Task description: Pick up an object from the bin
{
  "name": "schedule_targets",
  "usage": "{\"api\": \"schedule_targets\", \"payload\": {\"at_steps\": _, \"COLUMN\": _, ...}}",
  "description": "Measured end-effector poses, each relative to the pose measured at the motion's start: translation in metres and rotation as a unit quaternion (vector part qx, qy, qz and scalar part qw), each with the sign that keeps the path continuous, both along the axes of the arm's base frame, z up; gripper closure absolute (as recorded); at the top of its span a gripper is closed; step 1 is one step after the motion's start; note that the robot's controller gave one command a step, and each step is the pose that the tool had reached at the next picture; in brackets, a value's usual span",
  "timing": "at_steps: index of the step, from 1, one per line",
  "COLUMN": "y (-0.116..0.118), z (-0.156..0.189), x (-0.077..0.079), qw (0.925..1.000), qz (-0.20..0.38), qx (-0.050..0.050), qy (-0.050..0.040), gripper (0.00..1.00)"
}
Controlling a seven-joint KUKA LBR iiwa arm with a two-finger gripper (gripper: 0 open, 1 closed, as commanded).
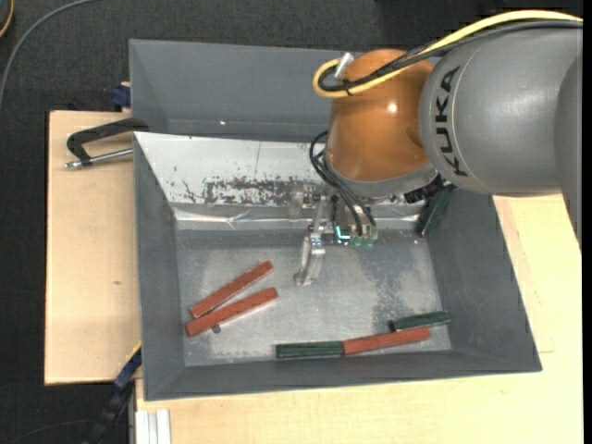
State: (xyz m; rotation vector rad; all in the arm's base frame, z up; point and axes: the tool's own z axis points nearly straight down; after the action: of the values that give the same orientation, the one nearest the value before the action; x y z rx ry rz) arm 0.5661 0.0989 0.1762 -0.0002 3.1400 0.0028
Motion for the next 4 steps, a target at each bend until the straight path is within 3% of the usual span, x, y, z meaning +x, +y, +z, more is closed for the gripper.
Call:
{"api": "schedule_targets", "payload": {"at_steps": 1, "y": 0.043, "z": -0.105, "x": 0.020, "qw": 0.9991, "qz": 0.043, "qx": 0.000, "qy": 0.0000, "gripper": 0.00}}
{"api": "schedule_targets", "payload": {"at_steps": 2, "y": 0.071, "z": -0.105, "x": -0.020, "qw": 0.9873, "qz": 0.159, "qx": 0.000, "qy": -0.0006, "gripper": 0.00}}
{"api": "schedule_targets", "payload": {"at_steps": 3, "y": 0.072, "z": -0.103, "x": -0.019, "qw": 0.9873, "qz": 0.159, "qx": 0.001, "qy": -0.0029, "gripper": 1.00}}
{"api": "schedule_targets", "payload": {"at_steps": 4, "y": 0.071, "z": -0.104, "x": -0.020, "qw": 0.9874, "qz": 0.159, "qx": 0.000, "qy": -0.0017, "gripper": 0.00}}
